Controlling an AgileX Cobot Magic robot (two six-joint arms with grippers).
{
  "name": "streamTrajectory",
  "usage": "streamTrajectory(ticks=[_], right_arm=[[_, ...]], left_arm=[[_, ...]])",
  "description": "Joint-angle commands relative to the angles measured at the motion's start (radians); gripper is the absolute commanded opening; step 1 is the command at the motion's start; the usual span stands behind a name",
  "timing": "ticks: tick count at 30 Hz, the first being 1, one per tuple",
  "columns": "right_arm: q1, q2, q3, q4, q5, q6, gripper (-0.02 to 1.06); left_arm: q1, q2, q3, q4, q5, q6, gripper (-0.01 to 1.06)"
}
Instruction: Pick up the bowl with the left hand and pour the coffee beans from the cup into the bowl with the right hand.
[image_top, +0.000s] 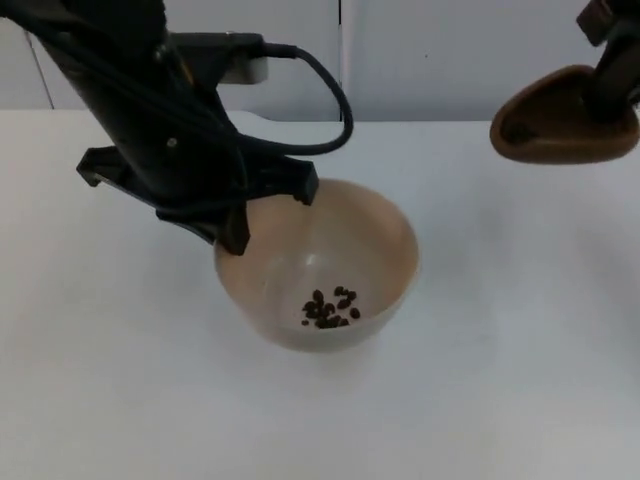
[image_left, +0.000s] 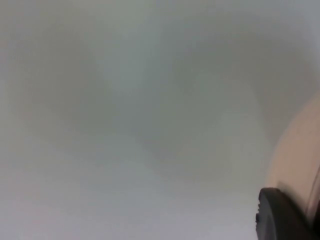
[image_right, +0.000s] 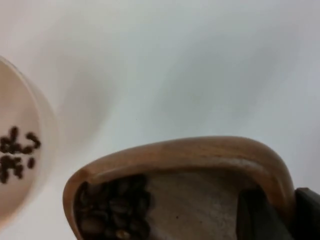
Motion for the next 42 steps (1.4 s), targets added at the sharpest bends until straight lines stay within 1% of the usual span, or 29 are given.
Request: streamTrajectory(ticks=[1,2,3,6,7,16,27,33,41,42], right_arm=[[-0.005,0.01,0.055,0.025,-0.089,0.012,0.0],[-0.005,0.012,0.067,0.036,-0.106,0.012,0.0],[-0.005,0.024,0.097,0.056,-0.162,0.012,0.0],[-0.005,0.057,0.128,0.059,-0.22,0.033,0.0],[-0.005,0.057,0.128,0.059,-0.22,0.033,0.0],[-0.005,0.203,0.13,0.057,-0.324,0.066,0.0],[-0.005,0.358,0.13,0.059,-0.419,0.096,0.0],[-0.005,0.396,0.13,0.057,-0.456,0.096,0.0],[-0.005,0.419,0.13,0.057,-0.461,0.104,0.0],[-0.005,0.419,0.13,0.057,-0.461,0.118,0.01]], left_arm=[[0.031,-0.01,-0.003,-0.028,-0.02,0.027,0.0],[0.046,-0.01,0.0,-0.028,-0.025,0.035,0.0],[0.061,-0.008,0.0,-0.028,-0.027,0.038,0.0],[0.096,0.006,0.0,-0.028,-0.027,0.056,0.0],[0.096,0.006,0.0,-0.028,-0.027,0.056,0.0],[0.104,0.126,0.003,-0.014,-0.044,0.087,0.0],[0.104,0.207,0.003,-0.014,-0.07,0.098,0.0],[0.104,0.209,0.003,-0.012,-0.083,0.098,0.0],[0.104,0.209,0.003,-0.01,-0.085,0.108,0.0],[0.104,0.209,0.003,-0.01,-0.085,0.108,0.0]])
